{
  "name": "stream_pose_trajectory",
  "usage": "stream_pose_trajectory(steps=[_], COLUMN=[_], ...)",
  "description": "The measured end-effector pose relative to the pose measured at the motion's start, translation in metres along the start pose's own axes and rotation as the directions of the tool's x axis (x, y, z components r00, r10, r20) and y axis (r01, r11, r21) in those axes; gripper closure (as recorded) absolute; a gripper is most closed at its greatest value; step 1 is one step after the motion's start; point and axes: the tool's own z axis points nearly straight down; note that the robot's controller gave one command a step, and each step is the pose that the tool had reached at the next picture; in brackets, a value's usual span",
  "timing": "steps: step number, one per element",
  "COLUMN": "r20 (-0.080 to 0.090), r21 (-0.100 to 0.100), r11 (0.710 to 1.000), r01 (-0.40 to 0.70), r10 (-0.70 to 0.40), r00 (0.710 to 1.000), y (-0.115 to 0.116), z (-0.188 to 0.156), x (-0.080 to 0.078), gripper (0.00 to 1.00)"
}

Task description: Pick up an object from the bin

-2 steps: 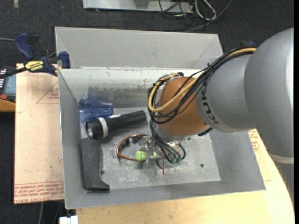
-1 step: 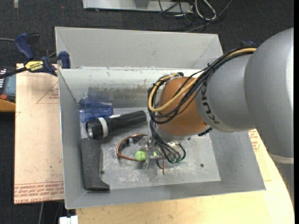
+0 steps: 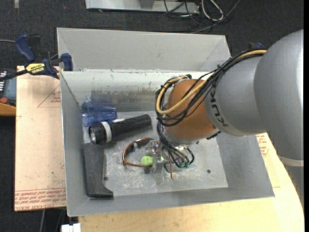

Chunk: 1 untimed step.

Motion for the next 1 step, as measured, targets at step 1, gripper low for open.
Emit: stream_pose_trajectory(steps=[1], r20=[0.008], r21=[-0.001], r11=[1.0], r01=[-0.012], r10=[0.012], r00=[1.0], y=[-0.0022], z=[-0.0795], x=[-0.002], gripper=[1.0])
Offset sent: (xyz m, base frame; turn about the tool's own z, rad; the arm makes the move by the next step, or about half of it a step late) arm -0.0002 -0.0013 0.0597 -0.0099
